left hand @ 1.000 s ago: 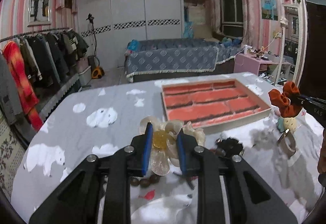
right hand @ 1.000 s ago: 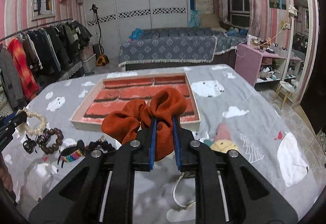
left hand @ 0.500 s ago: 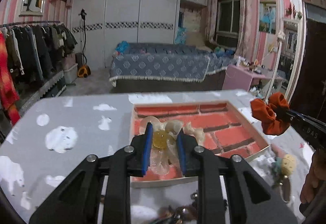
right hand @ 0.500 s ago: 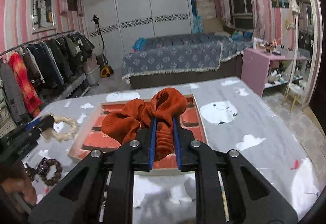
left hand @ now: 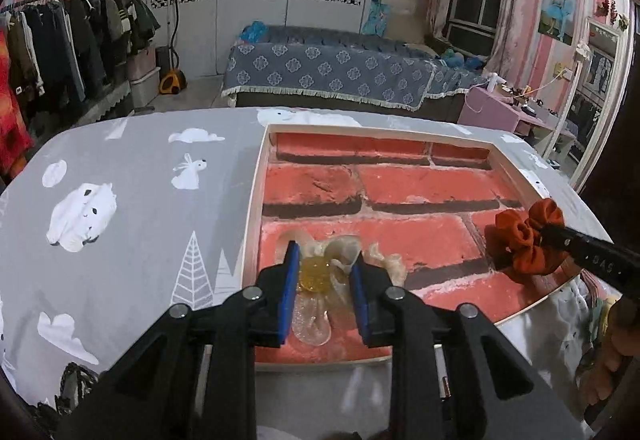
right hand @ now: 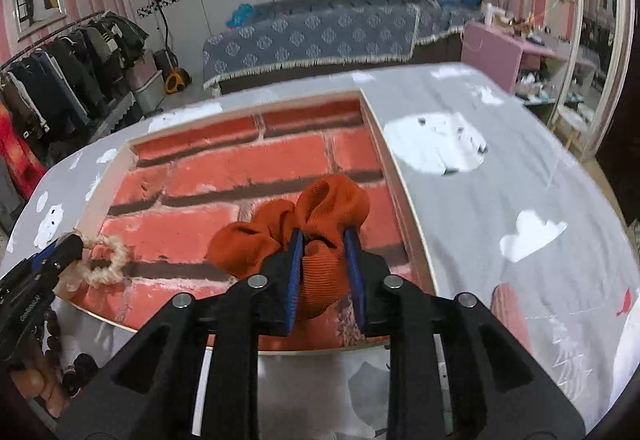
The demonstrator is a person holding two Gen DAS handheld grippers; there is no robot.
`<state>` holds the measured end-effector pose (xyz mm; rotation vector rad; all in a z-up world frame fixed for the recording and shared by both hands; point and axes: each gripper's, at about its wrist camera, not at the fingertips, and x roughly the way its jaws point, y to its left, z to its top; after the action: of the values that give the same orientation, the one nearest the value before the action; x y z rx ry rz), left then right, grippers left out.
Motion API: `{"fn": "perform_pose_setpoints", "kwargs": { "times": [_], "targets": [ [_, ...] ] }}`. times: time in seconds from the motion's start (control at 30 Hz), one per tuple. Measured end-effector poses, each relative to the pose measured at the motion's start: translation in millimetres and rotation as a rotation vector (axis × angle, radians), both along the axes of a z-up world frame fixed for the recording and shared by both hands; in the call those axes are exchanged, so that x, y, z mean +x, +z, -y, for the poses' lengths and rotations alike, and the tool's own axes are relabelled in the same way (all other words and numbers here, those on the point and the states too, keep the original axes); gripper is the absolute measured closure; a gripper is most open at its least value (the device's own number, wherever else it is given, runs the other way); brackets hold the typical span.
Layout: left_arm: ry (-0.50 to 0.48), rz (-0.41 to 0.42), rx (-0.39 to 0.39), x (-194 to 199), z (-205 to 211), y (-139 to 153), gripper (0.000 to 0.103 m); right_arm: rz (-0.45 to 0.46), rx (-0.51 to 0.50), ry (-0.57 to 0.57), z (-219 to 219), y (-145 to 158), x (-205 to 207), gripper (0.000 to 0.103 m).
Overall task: Organize jewelry
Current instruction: 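Carry flower clip and orange scrunchie into the brick-lined tray and release both, then grasp the black claw clip with left tool while right tool grasps white-strap watch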
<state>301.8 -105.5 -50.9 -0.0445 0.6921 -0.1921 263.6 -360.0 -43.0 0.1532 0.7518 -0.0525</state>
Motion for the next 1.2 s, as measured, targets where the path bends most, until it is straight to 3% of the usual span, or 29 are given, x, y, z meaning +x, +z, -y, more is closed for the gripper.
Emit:
{"fn": "perform_pose_setpoints", "kwargs": {
  "times": [0.07, 0.1, 0.2, 0.37, 0.5, 0.57, 0.67, 0.73, 0.8, 0.93, 1.1, 1.2],
  "targets": [
    [0.0, -0.003, 0.017, 0.9, 2.1, -1.4, 0.073, -0.007, -0.005, 0.009, -2.8, -1.9, 1.4, 0.055],
    [0.0, -0.003, 0.016, 0.7, 2.2, -1.6, 0.068, -0.002, -0.01, 0.008, -4.1, -1.6, 1.2, 0.051],
    [0.015, 0.009, 0.012, -0.8, -0.7, 1.3, 0.048, 0.012, -0.026, 0.006, -5.8, 1.9, -1.9, 0.048],
    [0.015, 0.036, -0.014, -15.8, -13.9, 22.4, 0.038, 0.088, -0.016, -0.016, 4.9, 29.4, -22.3, 0.045],
    [0.008, 0.104, -0.008, -47.3, -36.1, 53.4, 0.038, 0.19, -0.045, -0.011, 10.3, 61.8, -57.7, 0.04],
    [0.025, 0.131, -0.012, -67.4, -54.1, 66.5, 0.037, 0.26, -0.094, 0.011, 9.0, 76.5, -87.3, 0.032],
    [0.06, 0.171, 0.006, -98.8, -77.9, 76.5, 0.037, 0.334, -0.143, 0.056, 5.0, 84.1, -130.5, 0.027],
    [0.089, 0.208, 0.028, -128.8, -96.3, 78.1, 0.036, 0.352, -0.176, 0.064, 2.7, 80.2, -156.7, 0.025],
    [0.11, 0.232, 0.067, -154.7, -107.7, 72.3, 0.025, 0.352, -0.179, 0.077, 2.1, 68.2, -185.4, 0.023],
    [0.119, 0.24, 0.153, -203.6, -122.3, 42.3, 0.024, 0.313, -0.164, 0.096, 2.6, 33.6, -220.1, 0.017],
    [0.163, 0.159, 0.088, -229.9, -145.2, 8.3, 0.024, 0.253, -0.124, 0.05, 13.9, 0.9, -235.0, 0.017],
    [0.198, 0.171, 0.066, -228.4, -152.6, 18.6, 0.024, 0.254, -0.148, 0.053, 15.0, -2.4, -235.5, 0.017]
  ]
}}
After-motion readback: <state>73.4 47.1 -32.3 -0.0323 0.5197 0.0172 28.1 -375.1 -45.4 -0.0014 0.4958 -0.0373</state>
